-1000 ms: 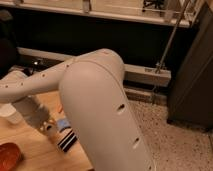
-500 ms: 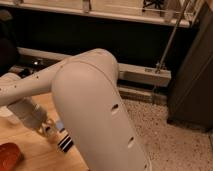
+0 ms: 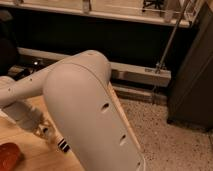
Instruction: Stand the bottle upright
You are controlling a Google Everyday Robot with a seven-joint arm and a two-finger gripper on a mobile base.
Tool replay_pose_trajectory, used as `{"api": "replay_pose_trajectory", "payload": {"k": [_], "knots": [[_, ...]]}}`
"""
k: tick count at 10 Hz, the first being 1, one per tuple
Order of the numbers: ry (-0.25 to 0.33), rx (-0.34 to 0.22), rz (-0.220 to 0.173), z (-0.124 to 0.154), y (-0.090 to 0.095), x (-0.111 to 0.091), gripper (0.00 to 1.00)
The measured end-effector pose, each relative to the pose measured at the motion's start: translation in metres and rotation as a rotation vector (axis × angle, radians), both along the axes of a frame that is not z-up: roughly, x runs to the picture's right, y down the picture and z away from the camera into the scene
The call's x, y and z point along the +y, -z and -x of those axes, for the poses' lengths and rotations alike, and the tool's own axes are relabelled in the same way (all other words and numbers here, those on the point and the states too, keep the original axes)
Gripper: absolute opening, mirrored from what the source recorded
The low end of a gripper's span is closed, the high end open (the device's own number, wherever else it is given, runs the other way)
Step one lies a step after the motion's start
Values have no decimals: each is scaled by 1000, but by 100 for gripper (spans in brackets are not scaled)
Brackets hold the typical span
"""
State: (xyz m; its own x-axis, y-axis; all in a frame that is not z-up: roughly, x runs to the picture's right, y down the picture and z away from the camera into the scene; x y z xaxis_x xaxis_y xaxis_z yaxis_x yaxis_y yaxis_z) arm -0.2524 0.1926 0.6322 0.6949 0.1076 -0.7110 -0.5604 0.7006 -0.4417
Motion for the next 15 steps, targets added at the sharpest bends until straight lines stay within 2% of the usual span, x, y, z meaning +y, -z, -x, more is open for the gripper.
{"api": "replay_pose_trajectory", "payload": {"k": [9, 10, 15], "knots": [[69, -8, -16, 2, 9, 3, 13], [79, -9, -19, 1, 12, 3, 17], [168, -18, -11, 3, 17, 16, 68]]}}
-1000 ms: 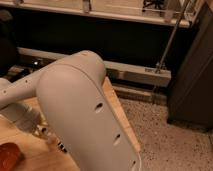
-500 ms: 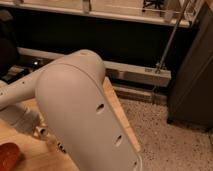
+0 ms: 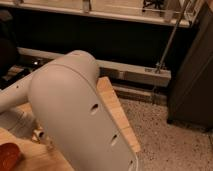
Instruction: Stand the bottle upright
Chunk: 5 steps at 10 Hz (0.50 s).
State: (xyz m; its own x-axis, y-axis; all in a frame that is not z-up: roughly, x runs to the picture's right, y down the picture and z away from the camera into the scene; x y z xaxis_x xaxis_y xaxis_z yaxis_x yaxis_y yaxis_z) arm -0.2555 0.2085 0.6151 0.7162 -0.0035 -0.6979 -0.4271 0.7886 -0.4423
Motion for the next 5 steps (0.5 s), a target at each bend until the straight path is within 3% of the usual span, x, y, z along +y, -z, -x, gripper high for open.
{"api": "replay_pose_trajectory", "payload": {"k": [1, 2, 5], "knots": [[16, 1, 4, 1, -1, 4, 77], [15, 1, 3, 1, -1, 3, 80], [15, 3, 3, 0, -1, 3, 80]]}}
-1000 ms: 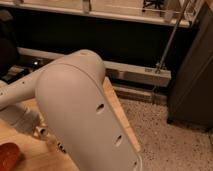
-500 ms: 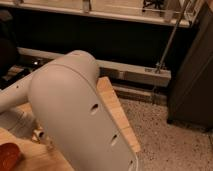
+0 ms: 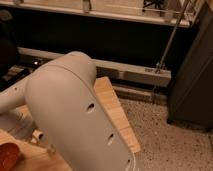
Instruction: Stand the bottle upright
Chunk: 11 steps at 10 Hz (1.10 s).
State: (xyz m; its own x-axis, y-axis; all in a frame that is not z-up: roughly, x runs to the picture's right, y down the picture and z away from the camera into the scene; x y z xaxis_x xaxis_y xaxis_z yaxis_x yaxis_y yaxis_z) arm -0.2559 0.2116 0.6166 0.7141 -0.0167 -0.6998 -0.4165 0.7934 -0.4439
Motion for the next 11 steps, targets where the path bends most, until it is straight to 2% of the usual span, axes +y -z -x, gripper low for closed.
{"api": "replay_pose_trajectory", "payload": {"k": [5, 7, 8, 10, 11], "knots": [[0, -1, 0, 1, 0, 0, 80], [-25, -7, -12, 7, -3, 0, 80], [-47, -9, -22, 9, -3, -2, 80], [-156, -26, -51, 16, -4, -13, 80], [-245, -55, -62, 25, -3, -20, 80]]}}
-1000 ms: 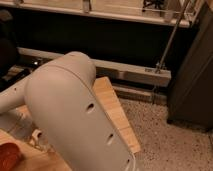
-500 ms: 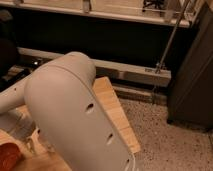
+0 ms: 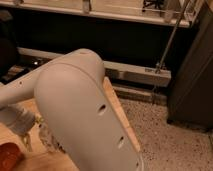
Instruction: Stand the bottle upright
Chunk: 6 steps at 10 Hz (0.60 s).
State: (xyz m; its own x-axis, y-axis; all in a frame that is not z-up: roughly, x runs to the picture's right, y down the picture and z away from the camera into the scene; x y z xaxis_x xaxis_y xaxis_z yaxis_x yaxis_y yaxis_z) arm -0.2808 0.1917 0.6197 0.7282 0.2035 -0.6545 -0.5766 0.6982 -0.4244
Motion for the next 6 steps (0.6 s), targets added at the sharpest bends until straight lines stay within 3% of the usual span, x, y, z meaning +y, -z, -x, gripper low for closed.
{"api": "replay_pose_trajectory", "payload": {"k": [1, 2, 6], "knots": [[-84, -30, -11, 8, 2, -8, 80], [-133, -46, -18, 13, 3, -13, 80], [-150, -59, -19, 18, 5, -14, 80]]}}
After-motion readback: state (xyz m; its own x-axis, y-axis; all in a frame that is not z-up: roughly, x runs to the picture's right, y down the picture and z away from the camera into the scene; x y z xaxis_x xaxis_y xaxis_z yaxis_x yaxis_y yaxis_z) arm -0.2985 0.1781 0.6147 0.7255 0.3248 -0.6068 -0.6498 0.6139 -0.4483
